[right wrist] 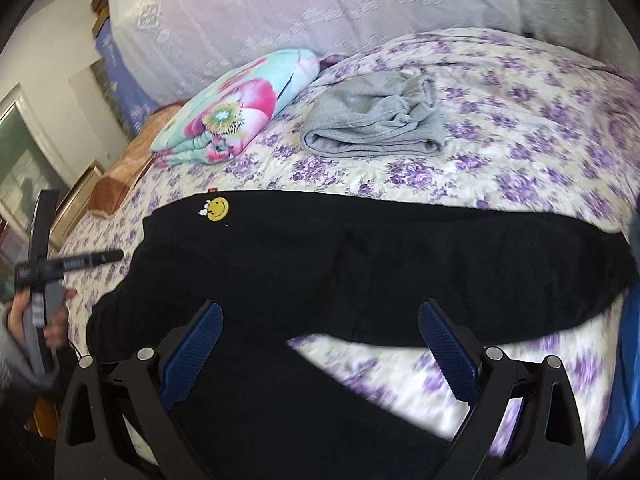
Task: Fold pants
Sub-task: 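Grasp the waistband of the black smiley-patch pants with both tools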
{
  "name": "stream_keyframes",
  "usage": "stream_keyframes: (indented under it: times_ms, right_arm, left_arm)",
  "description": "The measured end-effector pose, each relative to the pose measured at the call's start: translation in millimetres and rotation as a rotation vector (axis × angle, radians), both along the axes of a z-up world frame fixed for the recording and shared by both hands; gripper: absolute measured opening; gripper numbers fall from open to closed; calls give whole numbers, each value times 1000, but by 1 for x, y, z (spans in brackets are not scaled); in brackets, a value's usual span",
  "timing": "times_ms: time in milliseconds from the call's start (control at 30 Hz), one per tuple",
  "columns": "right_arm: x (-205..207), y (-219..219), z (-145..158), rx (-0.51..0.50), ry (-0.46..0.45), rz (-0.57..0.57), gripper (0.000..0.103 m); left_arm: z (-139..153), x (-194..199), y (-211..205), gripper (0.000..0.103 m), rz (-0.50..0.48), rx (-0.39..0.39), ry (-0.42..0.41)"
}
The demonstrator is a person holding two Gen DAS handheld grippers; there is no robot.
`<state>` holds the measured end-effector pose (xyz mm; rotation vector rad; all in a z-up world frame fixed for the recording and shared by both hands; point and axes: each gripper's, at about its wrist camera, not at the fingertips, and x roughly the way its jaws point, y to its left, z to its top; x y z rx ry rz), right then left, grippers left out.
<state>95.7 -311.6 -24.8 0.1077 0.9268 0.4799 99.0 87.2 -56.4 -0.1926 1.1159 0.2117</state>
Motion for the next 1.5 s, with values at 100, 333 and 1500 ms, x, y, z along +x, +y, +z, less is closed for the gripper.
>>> stream_keyframes:
  times_ms: [100,333,1500]
  right_arm:
    - [35,-10,-7,13,4,61,98]
    - [124,-3,-33,-43,-1,288,73]
    - [182,24,-84,-226,156,547,5]
  left_arm:
    - [-3,15,29,98,63,-35,0]
    - [-14,42,65,98,110,-15,19]
    - [-73,121,102,56,-110,-135,34]
